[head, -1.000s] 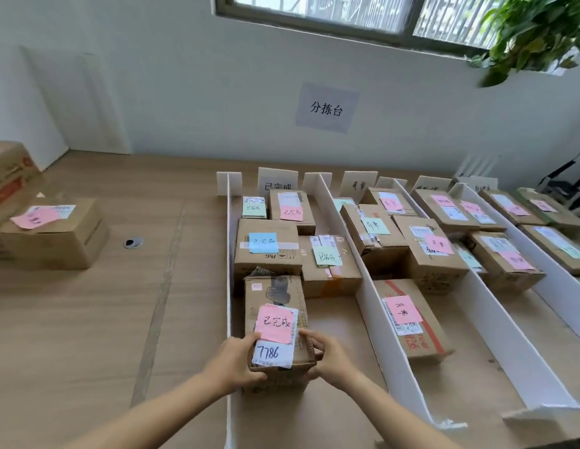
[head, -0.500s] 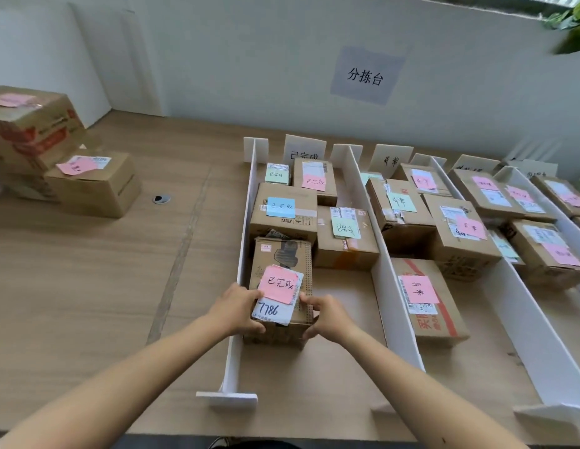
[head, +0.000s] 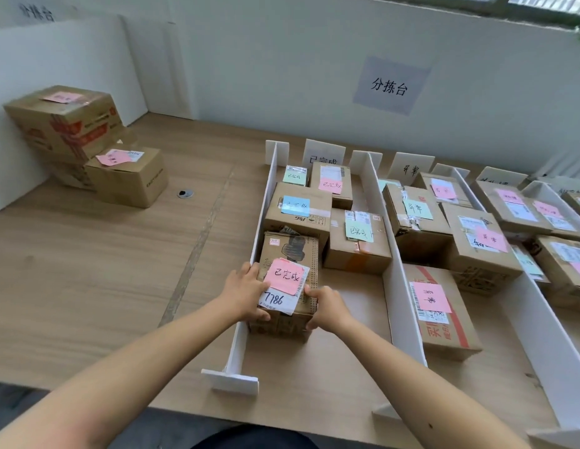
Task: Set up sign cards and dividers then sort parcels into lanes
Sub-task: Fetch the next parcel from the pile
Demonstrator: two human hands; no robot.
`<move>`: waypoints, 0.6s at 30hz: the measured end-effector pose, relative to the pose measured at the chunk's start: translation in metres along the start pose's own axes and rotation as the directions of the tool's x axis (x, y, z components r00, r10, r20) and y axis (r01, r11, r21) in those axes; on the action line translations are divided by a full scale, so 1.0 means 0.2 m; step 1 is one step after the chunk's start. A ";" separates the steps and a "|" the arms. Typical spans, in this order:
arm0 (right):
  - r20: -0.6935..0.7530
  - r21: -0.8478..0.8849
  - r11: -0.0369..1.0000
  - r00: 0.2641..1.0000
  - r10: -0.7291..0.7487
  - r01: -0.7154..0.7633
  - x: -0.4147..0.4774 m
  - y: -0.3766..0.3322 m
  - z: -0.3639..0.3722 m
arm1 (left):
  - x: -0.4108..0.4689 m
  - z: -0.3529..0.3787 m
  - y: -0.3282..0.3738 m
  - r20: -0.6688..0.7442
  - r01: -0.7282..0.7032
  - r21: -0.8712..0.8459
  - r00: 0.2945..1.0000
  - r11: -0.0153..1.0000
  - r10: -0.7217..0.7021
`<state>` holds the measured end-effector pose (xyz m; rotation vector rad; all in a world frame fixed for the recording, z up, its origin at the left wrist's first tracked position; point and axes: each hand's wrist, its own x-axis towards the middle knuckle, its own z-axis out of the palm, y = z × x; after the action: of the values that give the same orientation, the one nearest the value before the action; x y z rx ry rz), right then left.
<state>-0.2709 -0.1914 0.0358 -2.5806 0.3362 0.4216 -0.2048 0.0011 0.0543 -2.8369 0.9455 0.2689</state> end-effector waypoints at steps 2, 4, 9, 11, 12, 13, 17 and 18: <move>0.005 -0.100 0.995 1.000 -0.025 0.025 -0.02 -0.02 0.00 | -0.01 0.00 0.00 0.004 0.004 0.003 1.000 1.000 -0.004; 0.013 -0.192 0.980 0.999 -0.049 0.051 -0.03 -0.04 0.01 | -0.01 0.00 0.00 0.021 0.013 0.011 1.000 1.000 -0.013; 0.071 -0.235 0.968 0.995 -0.070 0.085 -0.01 -0.07 -0.02 | -0.02 -0.05 0.00 0.156 0.001 -0.094 0.988 0.996 0.014; 0.115 -0.173 0.979 0.990 -0.085 0.104 0.00 -0.09 -0.07 | -0.04 -0.08 -0.04 0.180 -0.010 -0.207 0.983 0.978 0.048; 0.138 -0.143 0.983 0.986 -0.097 0.116 0.01 -0.10 -0.09 | -0.06 -0.10 -0.07 0.159 -0.014 -0.235 0.986 0.972 0.053; 0.162 -0.133 0.983 0.982 -0.101 0.123 0.02 -0.12 -0.11 | -0.08 -0.12 -0.11 0.126 -0.018 -0.233 0.991 0.972 0.048; 0.106 -0.278 0.949 0.987 -0.123 0.148 0.06 -0.24 -0.18 | -0.21 -0.19 -0.33 0.052 0.083 -0.078 0.995 0.993 -0.079; 0.041 -0.270 0.951 0.988 -0.149 0.155 0.08 -0.29 -0.20 | -0.25 -0.21 -0.39 0.043 0.127 -0.043 0.991 0.991 -0.125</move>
<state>-0.2298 -0.1655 0.0881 -2.8425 0.0738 0.4648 -0.1916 0.0834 0.1118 -2.9061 0.7579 0.3364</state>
